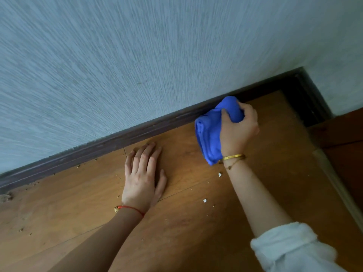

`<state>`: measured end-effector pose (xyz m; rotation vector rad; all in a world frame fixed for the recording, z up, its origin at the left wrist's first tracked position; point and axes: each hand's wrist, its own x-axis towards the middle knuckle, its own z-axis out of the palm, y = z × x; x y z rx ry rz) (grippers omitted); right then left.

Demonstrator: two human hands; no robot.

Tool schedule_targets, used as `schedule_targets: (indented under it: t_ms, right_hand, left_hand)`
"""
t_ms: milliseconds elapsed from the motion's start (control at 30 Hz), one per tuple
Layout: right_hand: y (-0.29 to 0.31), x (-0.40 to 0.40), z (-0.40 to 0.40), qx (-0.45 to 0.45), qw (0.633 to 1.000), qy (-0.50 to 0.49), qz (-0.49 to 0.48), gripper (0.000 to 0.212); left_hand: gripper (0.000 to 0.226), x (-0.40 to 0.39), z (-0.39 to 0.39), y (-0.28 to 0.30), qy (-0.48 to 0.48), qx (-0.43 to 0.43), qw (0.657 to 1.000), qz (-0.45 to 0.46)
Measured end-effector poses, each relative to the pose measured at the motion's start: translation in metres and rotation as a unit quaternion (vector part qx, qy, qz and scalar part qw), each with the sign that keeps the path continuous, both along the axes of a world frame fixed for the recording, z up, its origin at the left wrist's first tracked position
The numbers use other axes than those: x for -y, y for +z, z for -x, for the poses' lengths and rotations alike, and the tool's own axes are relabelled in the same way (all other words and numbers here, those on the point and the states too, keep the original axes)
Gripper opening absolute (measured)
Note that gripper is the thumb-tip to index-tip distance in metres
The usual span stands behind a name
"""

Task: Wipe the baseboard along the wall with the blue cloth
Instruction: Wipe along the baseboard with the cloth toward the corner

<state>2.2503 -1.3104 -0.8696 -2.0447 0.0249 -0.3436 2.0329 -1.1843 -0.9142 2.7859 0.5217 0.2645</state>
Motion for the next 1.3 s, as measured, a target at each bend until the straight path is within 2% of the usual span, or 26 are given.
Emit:
schedule_targets:
  t_ms: [233, 300, 400, 467, 533, 733, 800, 900, 967, 1200, 1300]
  right_hand:
    - [-0.01, -0.028, 0.056, 0.064, 0.984, 0.161, 0.047, 0.017]
    - [-0.009, -0.017, 0.044, 0.068, 0.986, 0.142, 0.052, 0.019]
    - [-0.006, 0.0, 0.007, 0.047, 0.999, 0.001, 0.02, 0.022]
    - [-0.002, 0.004, -0.01, 0.024, 0.998, -0.051, -0.014, 0.024]
    - [-0.002, -0.001, -0.004, 0.028, 0.999, -0.031, 0.005, 0.024]
    - [-0.009, -0.022, 0.047, 0.074, 0.988, 0.128, 0.048, 0.015]
    - [-0.008, -0.013, 0.034, 0.074, 0.99, 0.108, 0.044, 0.018]
    - [-0.003, 0.005, -0.003, 0.042, 0.999, 0.006, 0.012, 0.023]
    - [0.0, 0.007, -0.01, 0.02, 1.0, -0.02, -0.004, 0.024]
    - [-0.003, -0.028, 0.05, 0.067, 0.988, 0.137, 0.025, 0.017]
    - [-0.003, -0.01, 0.025, 0.057, 0.996, 0.07, 0.014, 0.017]
  left_hand:
    - [0.058, 0.0, 0.0, -0.001, 0.001, 0.008, 1.0, 0.001]
    - [0.057, -0.001, 0.0, -0.001, 0.0, 0.008, 1.0, 0.0]
    - [0.057, -0.001, 0.0, 0.0, 0.003, 0.001, 1.0, 0.001]
    - [0.057, 0.0, 0.0, 0.0, 0.003, -0.001, 1.0, 0.001]
    - [0.057, -0.001, 0.0, -0.001, 0.003, -0.001, 1.0, 0.001]
    - [0.057, -0.001, 0.0, -0.001, 0.001, 0.004, 1.0, 0.0]
    - [0.057, -0.001, 0.0, 0.0, 0.0, -0.002, 1.0, 0.001]
    - [0.058, -0.001, 0.001, 0.0, 0.004, -0.019, 1.0, 0.005]
    - [0.059, -0.001, 0.001, 0.0, 0.005, -0.022, 1.0, 0.006]
    - [0.057, -0.001, 0.001, -0.001, 0.004, -0.007, 1.0, 0.004]
    - [0.058, -0.001, 0.001, 0.001, 0.003, -0.013, 1.0, 0.007]
